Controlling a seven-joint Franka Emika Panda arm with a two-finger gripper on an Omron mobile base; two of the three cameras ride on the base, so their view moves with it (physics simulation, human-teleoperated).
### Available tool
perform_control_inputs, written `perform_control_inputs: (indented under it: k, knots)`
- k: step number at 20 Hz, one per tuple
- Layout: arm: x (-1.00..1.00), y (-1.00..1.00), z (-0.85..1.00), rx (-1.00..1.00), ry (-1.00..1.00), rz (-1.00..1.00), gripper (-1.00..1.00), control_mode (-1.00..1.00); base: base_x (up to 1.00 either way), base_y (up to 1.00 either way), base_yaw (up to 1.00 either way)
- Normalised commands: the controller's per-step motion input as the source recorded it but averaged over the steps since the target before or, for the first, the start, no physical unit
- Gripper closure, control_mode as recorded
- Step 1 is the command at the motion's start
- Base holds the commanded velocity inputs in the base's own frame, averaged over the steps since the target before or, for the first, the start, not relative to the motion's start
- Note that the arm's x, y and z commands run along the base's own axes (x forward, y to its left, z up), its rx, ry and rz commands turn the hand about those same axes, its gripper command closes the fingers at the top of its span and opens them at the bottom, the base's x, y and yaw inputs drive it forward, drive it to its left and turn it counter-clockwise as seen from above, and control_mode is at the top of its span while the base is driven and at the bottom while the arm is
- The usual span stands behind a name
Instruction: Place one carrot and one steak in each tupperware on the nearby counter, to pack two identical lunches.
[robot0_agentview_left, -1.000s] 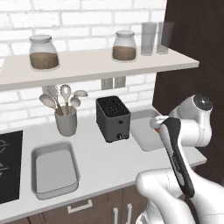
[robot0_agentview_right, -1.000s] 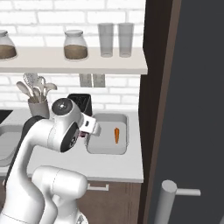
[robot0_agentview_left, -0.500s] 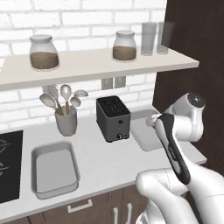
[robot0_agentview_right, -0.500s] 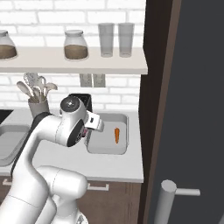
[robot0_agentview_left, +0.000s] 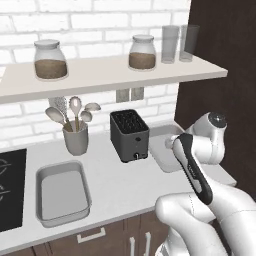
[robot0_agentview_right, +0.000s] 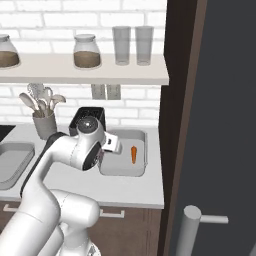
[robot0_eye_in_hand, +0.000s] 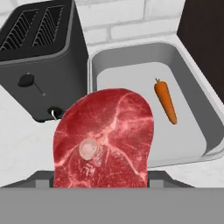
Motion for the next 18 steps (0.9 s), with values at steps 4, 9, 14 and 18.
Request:
perform_control_inputs:
  k: [4, 9, 14, 18]
  knots:
    - [0.21, -0.16, -0.15, 0.0, 0.0, 0.0, 1.0, -1.0, 0.0, 0.0, 0.0]
    - [0.29, -0.16, -0.03, 0.0, 0.03, 0.0, 1.0, -1.0, 0.0, 0.0, 0.0]
    - [0.37, -0.03, -0.21, 0.0, 0.03, 0.01, 1.0, -1.0, 0.0, 0.0, 0.0]
    - [0.33, 0.0, -0.32, 0.0, 0.04, 0.01, 1.0, -1.0, 0.0, 0.0, 0.0]
